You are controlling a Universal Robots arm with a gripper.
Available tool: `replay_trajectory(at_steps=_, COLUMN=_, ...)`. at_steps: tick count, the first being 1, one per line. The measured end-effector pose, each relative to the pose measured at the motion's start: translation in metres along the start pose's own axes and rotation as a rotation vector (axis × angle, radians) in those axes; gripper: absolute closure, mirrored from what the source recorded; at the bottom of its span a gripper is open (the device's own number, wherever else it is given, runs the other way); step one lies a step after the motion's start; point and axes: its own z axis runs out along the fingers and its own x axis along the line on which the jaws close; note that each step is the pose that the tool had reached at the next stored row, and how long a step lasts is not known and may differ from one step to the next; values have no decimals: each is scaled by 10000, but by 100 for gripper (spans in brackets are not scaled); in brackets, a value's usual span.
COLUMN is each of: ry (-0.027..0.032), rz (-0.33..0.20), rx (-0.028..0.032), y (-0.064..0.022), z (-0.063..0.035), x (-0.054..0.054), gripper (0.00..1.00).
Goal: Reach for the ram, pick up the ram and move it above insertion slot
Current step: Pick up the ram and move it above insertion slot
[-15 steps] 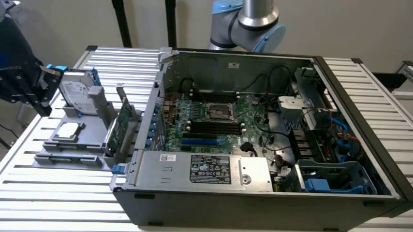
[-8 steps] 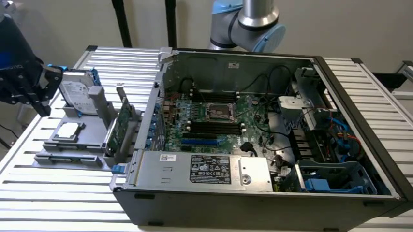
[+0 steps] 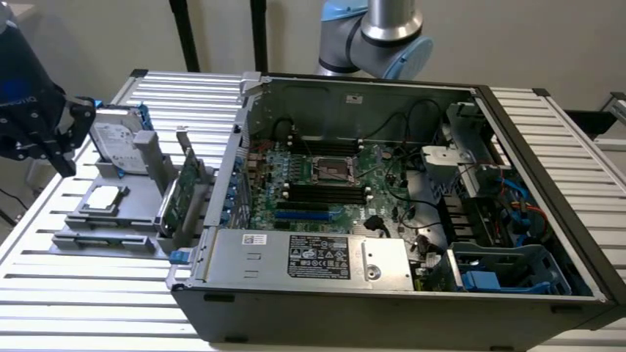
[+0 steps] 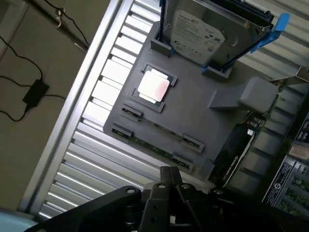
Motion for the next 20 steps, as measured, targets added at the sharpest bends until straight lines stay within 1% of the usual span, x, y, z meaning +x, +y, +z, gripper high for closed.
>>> replay_trajectory(at_steps=20, ry=133, rz=-3638, rx=-4, y=0, z=0, x=0, gripper=89)
